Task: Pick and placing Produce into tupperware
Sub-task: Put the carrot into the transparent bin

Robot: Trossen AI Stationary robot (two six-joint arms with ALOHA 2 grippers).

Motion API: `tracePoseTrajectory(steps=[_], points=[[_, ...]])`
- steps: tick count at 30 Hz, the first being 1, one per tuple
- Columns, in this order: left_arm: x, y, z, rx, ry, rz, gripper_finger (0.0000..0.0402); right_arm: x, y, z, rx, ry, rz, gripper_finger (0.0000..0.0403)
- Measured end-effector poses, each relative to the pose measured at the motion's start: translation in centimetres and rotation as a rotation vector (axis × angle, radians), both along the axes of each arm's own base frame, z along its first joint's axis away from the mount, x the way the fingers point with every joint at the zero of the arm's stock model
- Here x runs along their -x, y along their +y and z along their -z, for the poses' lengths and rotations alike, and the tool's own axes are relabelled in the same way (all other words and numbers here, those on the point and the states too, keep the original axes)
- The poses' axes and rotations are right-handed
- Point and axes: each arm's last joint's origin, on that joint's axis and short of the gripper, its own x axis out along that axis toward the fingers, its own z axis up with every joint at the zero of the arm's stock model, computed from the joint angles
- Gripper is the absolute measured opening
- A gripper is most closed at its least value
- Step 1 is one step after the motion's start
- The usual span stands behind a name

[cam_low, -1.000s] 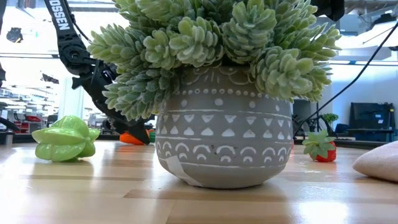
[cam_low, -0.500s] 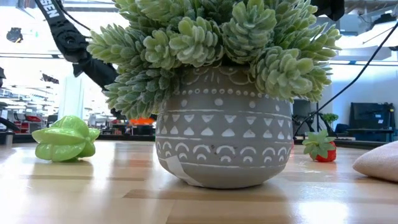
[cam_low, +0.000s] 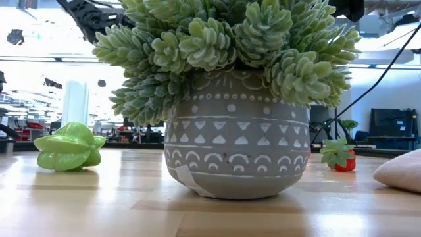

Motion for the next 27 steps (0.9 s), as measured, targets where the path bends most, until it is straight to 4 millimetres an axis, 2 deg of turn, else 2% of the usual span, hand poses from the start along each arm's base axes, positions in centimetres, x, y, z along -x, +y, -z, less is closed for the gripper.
tracePoseTrajectory(steps=[8, 15, 20, 27], points=[[-0.6, 1.5, -2.9, -0.074, -0.05, -0.049, 0.0174, 0.0, 0.0, 0.0, 0.0, 0.0, 0.0, 0.0169], [-0.4, 2.7, -4.3, -0.094, -0.089, -0.09, 0.0174, 0.0, 0.0, 0.0, 0.0, 0.0, 0.0, 0.0169], [-1.1, 3.8, -3.6, -0.065, -0.081, -0.113, 0.0174, 0.0, 0.0, 0.0, -0.001, -0.001, 0.001, 0.0169], [-3.9, 5.6, -1.6, 0.004, -0.039, -0.11, 0.0174, 0.0, 0.0, 0.0, -0.002, -0.002, 0.002, 0.0169]])
